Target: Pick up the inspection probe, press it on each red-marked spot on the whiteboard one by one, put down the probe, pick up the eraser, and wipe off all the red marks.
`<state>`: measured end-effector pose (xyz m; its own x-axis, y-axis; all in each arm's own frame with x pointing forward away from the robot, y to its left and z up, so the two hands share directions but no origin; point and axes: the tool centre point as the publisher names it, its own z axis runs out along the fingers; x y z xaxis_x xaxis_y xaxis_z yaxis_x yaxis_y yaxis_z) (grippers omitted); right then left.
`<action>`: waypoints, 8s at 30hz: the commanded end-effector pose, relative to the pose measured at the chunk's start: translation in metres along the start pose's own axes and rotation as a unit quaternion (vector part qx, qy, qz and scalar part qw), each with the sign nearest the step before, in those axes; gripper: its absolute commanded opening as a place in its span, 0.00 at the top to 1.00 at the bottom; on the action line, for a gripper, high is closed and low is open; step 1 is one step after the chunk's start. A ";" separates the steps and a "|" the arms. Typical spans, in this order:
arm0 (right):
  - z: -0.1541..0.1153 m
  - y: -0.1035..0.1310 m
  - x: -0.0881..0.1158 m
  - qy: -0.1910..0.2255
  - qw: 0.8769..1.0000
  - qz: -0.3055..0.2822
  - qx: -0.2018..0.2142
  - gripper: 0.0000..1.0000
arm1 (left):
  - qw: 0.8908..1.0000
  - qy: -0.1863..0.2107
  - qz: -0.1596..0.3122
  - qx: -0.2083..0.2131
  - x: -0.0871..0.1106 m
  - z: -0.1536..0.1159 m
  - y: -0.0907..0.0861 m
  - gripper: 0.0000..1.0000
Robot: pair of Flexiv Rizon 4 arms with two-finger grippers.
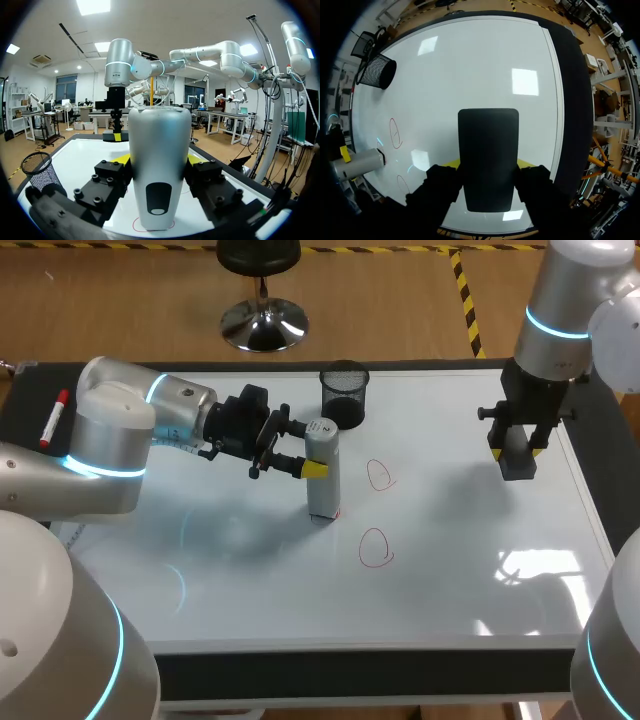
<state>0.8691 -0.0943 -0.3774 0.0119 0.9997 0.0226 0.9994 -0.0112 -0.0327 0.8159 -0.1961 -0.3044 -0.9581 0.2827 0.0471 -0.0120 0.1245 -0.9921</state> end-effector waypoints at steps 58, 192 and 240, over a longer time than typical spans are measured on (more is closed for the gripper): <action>-0.002 -0.001 -0.001 0.000 1.000 -0.001 0.000 1.00 | 0.999 -0.023 0.024 0.013 -0.015 -0.033 -0.064 1.00; 0.002 0.019 0.061 -0.017 1.000 -0.001 0.009 1.00 | 0.996 -0.083 0.012 0.037 -0.041 -0.217 -0.059 1.00; 0.007 0.005 0.246 0.026 0.996 0.043 -0.070 1.00 | 0.996 -0.083 0.012 0.037 -0.041 -0.217 -0.059 1.00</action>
<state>0.8739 0.1436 -0.3741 0.1007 0.9916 0.0813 0.9884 -0.1091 0.1058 0.9172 -0.0092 -0.2236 -0.9927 0.1197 0.0113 -0.0054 0.0492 -0.9988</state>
